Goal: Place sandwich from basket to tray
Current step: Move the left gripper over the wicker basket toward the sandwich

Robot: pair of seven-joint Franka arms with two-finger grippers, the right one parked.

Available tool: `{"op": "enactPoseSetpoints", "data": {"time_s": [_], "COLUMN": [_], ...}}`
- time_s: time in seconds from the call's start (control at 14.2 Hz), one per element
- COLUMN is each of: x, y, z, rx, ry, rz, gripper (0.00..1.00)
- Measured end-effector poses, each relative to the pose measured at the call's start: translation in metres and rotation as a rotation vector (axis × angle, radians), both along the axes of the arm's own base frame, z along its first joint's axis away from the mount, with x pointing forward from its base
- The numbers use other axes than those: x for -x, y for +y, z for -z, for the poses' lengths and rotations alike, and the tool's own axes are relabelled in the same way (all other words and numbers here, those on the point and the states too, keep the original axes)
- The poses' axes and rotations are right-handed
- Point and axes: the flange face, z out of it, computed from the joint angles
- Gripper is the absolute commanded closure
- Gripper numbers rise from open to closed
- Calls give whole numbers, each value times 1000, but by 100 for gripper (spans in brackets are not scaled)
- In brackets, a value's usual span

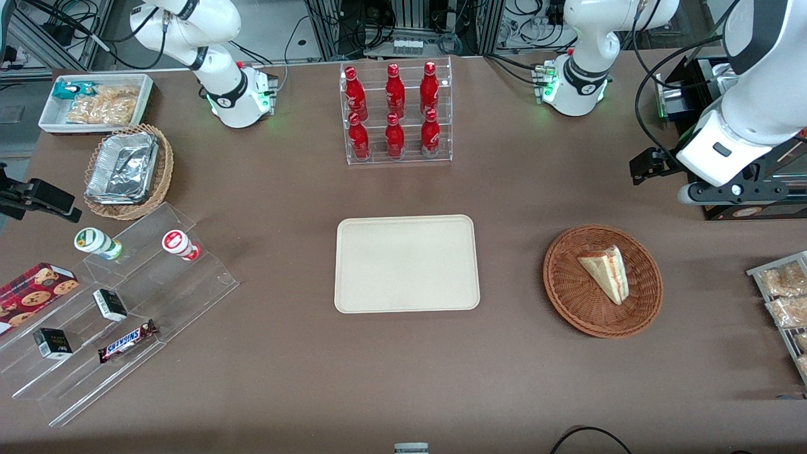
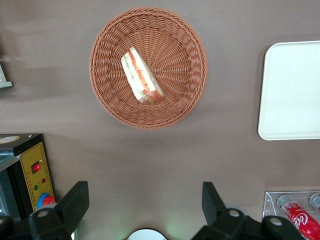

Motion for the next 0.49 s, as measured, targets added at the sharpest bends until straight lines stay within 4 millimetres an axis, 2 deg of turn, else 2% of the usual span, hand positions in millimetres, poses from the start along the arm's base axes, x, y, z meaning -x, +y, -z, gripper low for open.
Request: {"op": "enactPoseSetpoints", "data": {"time_s": [0.35, 0.49], "x": [1, 1], "y": [0, 0], "z": [2, 14], "rx": [-2, -5], "ry": [12, 39], "rz": [0, 0], "gripper": [0, 0]}}
